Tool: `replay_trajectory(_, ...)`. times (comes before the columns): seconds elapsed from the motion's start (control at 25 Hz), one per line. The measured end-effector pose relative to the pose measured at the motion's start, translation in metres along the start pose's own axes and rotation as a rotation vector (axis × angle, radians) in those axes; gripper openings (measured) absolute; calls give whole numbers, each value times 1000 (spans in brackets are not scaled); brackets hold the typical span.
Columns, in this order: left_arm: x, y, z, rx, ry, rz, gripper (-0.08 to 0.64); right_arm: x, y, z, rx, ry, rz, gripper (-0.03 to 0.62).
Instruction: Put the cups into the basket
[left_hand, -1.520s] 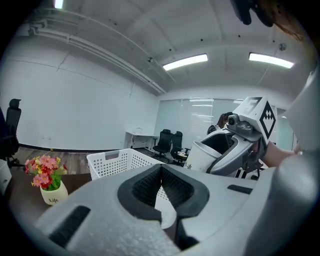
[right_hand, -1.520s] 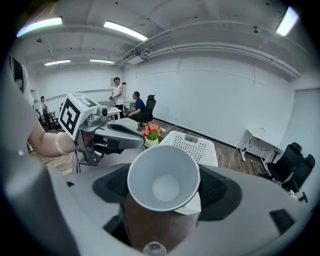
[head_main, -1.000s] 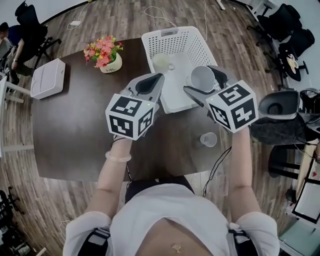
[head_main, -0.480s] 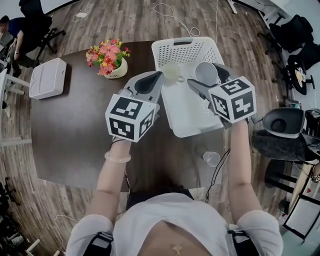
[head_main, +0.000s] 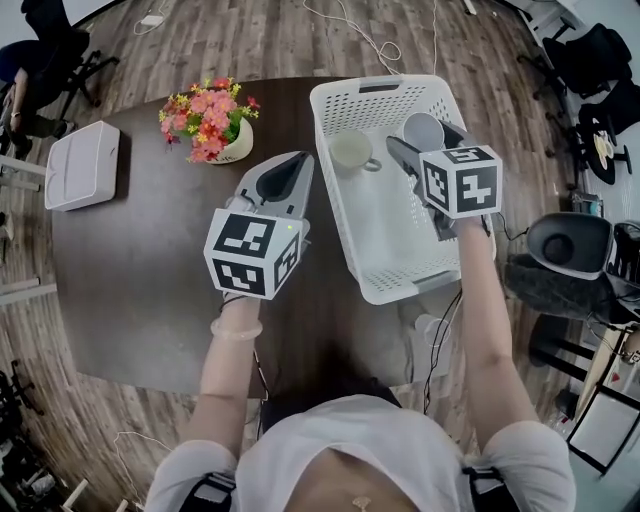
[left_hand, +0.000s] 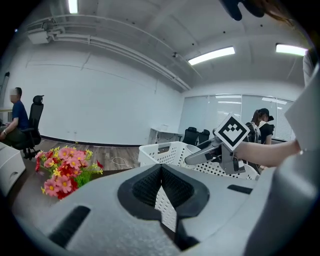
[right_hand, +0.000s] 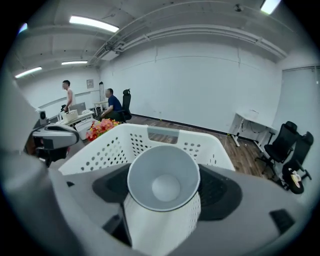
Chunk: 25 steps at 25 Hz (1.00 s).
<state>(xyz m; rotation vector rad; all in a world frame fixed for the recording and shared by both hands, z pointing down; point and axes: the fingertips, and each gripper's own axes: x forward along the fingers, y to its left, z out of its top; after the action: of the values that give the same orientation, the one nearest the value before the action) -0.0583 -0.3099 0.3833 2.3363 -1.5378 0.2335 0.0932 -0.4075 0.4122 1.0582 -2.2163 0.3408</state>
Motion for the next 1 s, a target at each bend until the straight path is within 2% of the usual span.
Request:
replay_trajectory(0.4, 8, 14, -26, -46, 32, -21, 11, 57, -25, -36, 98, 92, -65, 399)
replay_trajectory(0.56, 9, 20, -32, -88, 36, -28, 11, 70, -27, -48, 131, 133, -70, 399)
replay_trajectory(1.0, 22, 30, -53, -131, 64, -16, 11, 96, -27, -71, 185, 192, -42, 399)
